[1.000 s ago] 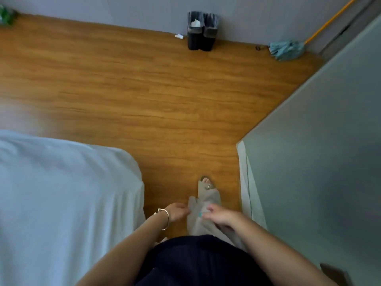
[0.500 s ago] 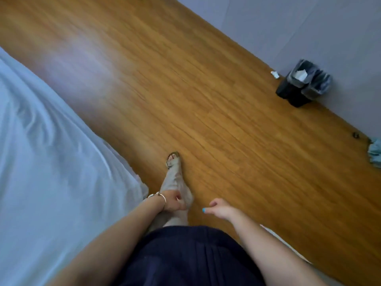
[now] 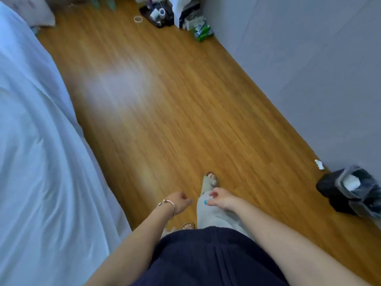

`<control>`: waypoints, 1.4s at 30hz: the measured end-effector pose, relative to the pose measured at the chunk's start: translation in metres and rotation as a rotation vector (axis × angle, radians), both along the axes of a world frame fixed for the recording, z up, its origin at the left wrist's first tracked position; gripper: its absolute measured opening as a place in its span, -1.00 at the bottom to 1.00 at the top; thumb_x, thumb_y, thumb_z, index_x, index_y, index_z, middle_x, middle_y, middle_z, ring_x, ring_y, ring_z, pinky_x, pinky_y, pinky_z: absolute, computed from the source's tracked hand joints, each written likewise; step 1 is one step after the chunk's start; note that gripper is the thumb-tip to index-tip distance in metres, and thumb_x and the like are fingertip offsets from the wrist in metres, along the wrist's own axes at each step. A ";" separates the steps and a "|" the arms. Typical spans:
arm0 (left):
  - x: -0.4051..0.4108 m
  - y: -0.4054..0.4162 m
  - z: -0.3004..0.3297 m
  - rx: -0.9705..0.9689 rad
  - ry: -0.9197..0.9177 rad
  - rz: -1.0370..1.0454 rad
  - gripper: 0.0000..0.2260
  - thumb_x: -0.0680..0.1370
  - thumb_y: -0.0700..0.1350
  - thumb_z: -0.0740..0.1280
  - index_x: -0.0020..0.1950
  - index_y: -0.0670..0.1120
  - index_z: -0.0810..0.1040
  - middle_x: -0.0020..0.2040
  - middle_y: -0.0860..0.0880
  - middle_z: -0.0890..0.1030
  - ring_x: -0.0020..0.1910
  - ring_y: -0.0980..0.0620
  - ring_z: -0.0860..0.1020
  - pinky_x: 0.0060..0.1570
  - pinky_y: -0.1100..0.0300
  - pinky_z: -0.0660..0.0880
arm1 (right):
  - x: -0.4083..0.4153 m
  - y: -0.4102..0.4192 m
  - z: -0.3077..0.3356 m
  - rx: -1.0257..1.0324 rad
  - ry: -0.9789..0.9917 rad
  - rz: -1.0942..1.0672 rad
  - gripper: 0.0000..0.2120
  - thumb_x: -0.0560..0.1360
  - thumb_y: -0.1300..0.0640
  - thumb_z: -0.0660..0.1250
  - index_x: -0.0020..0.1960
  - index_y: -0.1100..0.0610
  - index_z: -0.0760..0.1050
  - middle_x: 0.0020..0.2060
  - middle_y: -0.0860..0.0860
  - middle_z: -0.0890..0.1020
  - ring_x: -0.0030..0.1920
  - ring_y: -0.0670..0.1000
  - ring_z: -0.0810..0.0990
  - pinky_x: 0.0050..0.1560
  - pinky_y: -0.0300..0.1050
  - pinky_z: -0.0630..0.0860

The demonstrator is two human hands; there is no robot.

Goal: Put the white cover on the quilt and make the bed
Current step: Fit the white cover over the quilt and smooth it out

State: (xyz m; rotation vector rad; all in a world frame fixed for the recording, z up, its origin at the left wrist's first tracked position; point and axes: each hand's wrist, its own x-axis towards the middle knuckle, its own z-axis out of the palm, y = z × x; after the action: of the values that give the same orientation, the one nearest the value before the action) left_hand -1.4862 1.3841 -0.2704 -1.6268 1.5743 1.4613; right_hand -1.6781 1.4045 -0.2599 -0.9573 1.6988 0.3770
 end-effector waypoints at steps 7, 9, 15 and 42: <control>-0.001 -0.204 0.000 -0.059 0.010 0.360 -0.65 0.58 0.10 0.25 0.29 -0.04 0.49 0.22 -0.04 0.51 0.18 -0.05 0.50 0.19 0.13 0.45 | -0.030 -0.255 -0.019 0.046 -0.035 0.249 -0.85 0.51 0.00 0.34 -0.05 0.07 0.45 -0.11 -0.02 0.47 -0.14 -0.06 0.45 -0.05 -0.15 0.35; 0.009 -0.263 0.009 -0.105 0.003 0.499 -0.70 0.59 0.08 0.24 0.23 -0.06 0.52 0.09 -0.03 0.56 0.07 -0.02 0.53 0.14 0.14 0.47 | -0.031 -0.335 -0.018 -0.002 -0.032 0.267 -0.80 0.55 0.02 0.32 0.07 0.13 0.48 -0.08 0.01 0.47 -0.09 -0.02 0.46 -0.03 -0.14 0.37; 0.050 -0.371 0.026 -0.098 -0.129 0.503 -0.69 0.51 0.13 0.21 0.10 0.00 0.57 0.07 0.04 0.59 0.01 -0.01 0.55 0.03 0.13 0.49 | 0.004 -0.525 -0.008 -0.043 0.046 0.510 -0.60 0.55 -0.01 0.37 0.24 0.25 0.46 0.19 0.14 0.55 0.18 0.10 0.52 0.15 -0.10 0.42; 0.417 -1.061 -0.013 -0.049 -0.116 0.988 -0.76 0.59 0.08 0.22 0.11 -0.04 0.52 0.04 -0.04 0.57 -0.02 -0.01 0.50 -0.09 0.20 0.39 | 0.461 -1.259 0.006 0.033 0.037 1.076 -0.51 0.54 -0.05 0.36 0.35 0.18 0.40 0.28 0.07 0.50 0.23 0.07 0.49 0.23 -0.07 0.43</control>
State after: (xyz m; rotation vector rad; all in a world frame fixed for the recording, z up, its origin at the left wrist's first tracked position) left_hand -1.0696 0.3232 -0.2830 -2.6465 0.7131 1.6856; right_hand -1.2175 0.1450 -0.2544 -1.7925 1.0603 1.1096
